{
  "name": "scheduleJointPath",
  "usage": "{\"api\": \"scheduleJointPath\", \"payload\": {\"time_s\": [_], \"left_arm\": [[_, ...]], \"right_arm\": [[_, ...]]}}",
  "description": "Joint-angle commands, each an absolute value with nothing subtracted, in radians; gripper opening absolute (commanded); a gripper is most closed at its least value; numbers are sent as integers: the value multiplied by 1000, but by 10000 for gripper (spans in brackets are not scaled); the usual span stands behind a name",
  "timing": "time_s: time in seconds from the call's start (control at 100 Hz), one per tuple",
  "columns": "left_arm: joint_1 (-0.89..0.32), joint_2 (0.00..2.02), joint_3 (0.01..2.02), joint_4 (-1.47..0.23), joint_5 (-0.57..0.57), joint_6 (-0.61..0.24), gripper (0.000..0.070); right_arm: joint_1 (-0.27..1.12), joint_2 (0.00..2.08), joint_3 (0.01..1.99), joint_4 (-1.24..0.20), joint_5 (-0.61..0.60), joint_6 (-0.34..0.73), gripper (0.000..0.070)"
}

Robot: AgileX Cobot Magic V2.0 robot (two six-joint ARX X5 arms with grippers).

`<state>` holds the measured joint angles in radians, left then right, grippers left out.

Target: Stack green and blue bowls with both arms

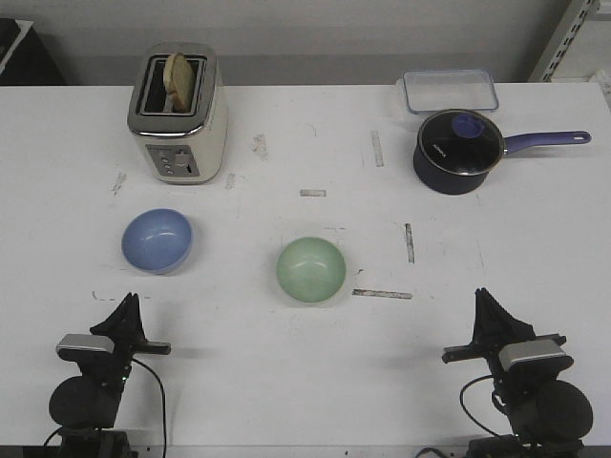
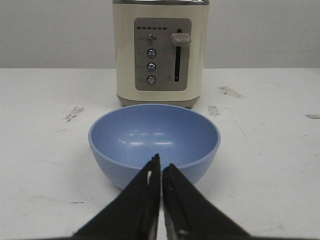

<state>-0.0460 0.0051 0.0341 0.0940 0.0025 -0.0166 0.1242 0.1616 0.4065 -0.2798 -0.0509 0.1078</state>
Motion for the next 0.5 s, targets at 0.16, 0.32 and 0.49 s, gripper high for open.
{"api": "scheduleJointPath", "payload": {"time_s": [0.16, 0.32, 0.49], "left_arm": [[-44, 3, 12, 106, 3, -12, 2], [-44, 3, 12, 106, 3, -12, 2], [-44, 3, 12, 109, -1, -11, 2]], "right_arm": [[125, 130, 406, -268, -49, 100, 6], [125, 130, 406, -266, -52, 107, 6], [125, 130, 406, -265, -52, 105, 6]]}}
